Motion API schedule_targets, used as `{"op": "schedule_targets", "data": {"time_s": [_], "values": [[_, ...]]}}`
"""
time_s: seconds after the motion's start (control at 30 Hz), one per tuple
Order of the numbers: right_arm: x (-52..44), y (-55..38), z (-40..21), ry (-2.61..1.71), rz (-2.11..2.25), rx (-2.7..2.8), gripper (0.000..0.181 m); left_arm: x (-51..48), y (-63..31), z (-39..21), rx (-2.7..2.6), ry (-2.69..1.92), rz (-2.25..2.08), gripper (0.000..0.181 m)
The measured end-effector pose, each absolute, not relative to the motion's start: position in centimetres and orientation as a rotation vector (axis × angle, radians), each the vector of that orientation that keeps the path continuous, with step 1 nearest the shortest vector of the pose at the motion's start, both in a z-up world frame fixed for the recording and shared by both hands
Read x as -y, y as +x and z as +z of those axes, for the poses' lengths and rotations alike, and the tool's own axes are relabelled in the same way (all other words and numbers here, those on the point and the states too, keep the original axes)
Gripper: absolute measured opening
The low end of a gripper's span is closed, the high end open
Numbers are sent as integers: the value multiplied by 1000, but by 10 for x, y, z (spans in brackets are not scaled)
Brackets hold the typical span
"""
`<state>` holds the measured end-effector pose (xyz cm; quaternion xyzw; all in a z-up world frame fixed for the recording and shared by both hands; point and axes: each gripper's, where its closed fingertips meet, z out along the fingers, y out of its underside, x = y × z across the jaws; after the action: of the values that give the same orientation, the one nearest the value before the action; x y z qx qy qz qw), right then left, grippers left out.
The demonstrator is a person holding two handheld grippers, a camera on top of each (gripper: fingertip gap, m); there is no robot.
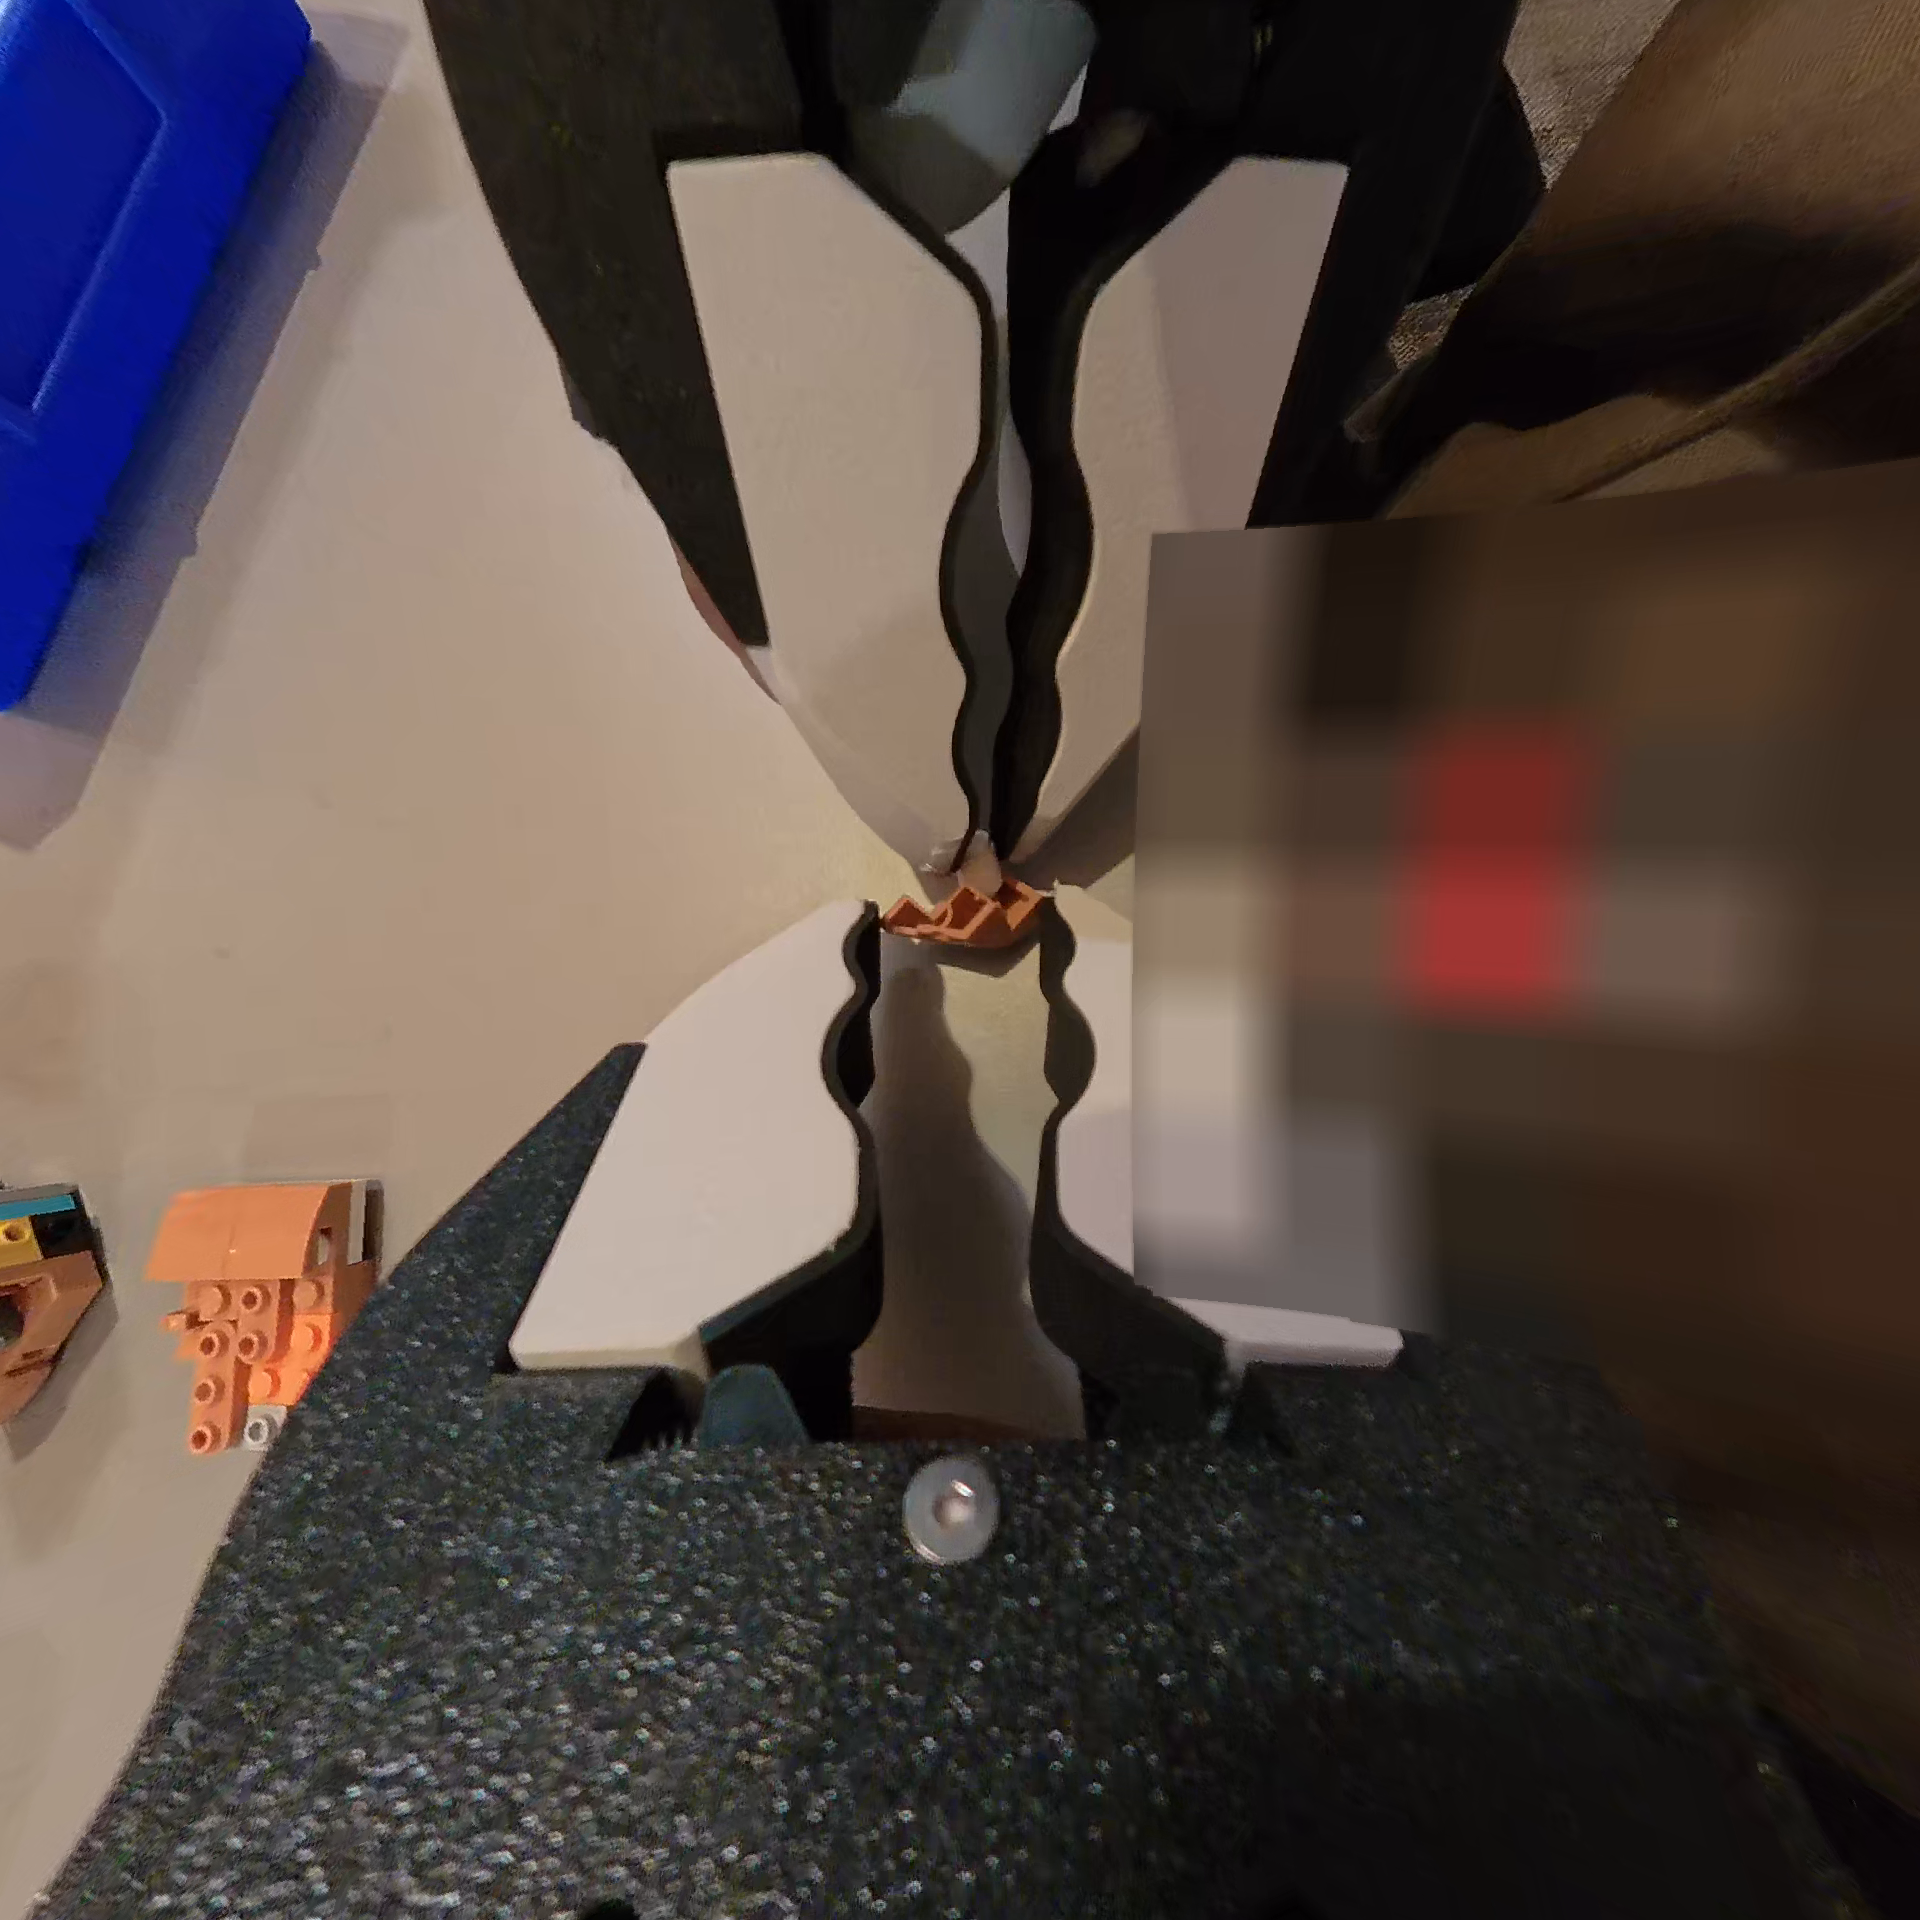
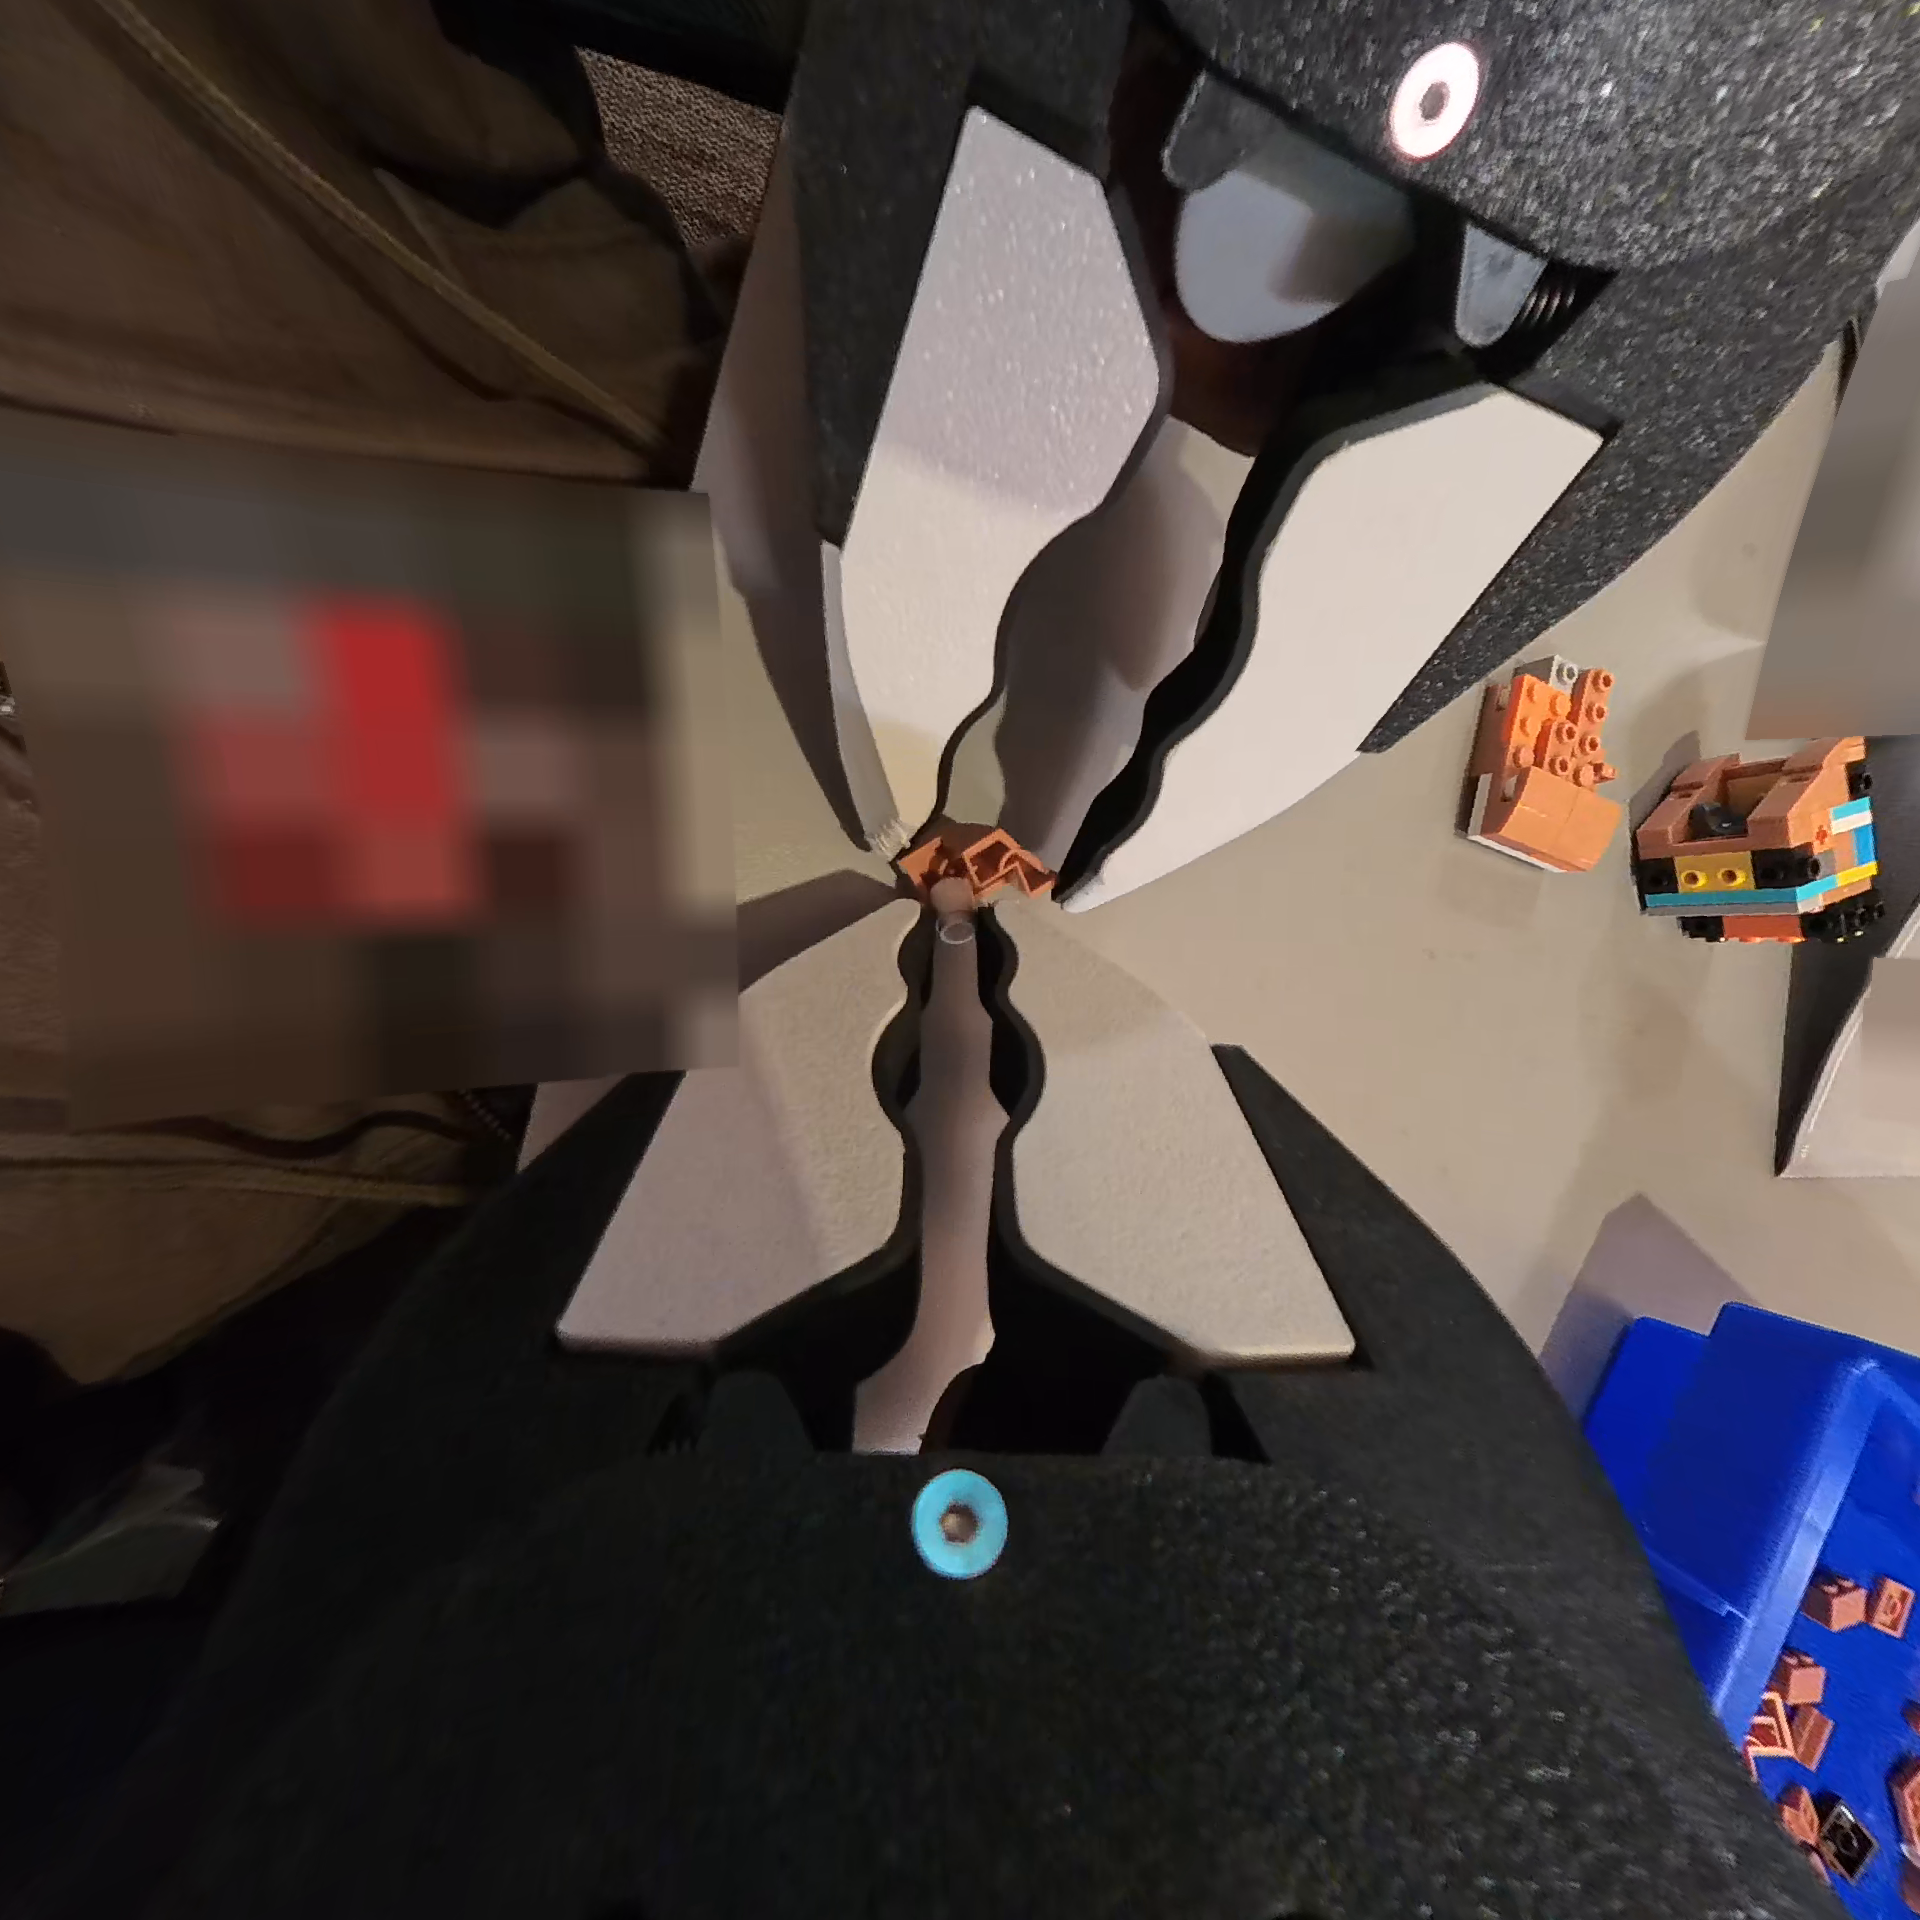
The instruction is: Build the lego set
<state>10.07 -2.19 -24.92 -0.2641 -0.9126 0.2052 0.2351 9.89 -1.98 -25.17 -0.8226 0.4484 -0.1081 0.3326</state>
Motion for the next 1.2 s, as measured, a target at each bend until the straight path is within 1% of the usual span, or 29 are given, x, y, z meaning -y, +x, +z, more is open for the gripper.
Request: {"op": "schedule_targets", "data": {"time_s": [0.07, 0.13, 0.5, 0.73, 0.87, 1.1, 1.2], "values": [[22, 100, -248, -726, 578, 2495, 7, 18, 98, -253, -1166, -2151, -273, 29], [24, 100, -248, -727, 588, 2495, 7, 17, 98, -254, -1161, -2149, -273, 23], [19, 101, -248, -736, 572, 2496, 7, 18, 99, -253, -1135, -2134, -291, 23], [20, 102, -248, -737, 575, 2499, 7, 23, 96, -250, -1053, -2135, -298, 39], [20, 102, -248, -742, 589, 2493, 7, 21, 95, -258, -1022, -2159, -277, 47], [19, 105, -249, -749, 614, 2479, 7, 18, 104, -259, -1037, -2133, -424, 44], [19, 106, -249, -748, 625, 2475, 7, 21, 104, -259, -1133, -2107, -460, 44]]}}
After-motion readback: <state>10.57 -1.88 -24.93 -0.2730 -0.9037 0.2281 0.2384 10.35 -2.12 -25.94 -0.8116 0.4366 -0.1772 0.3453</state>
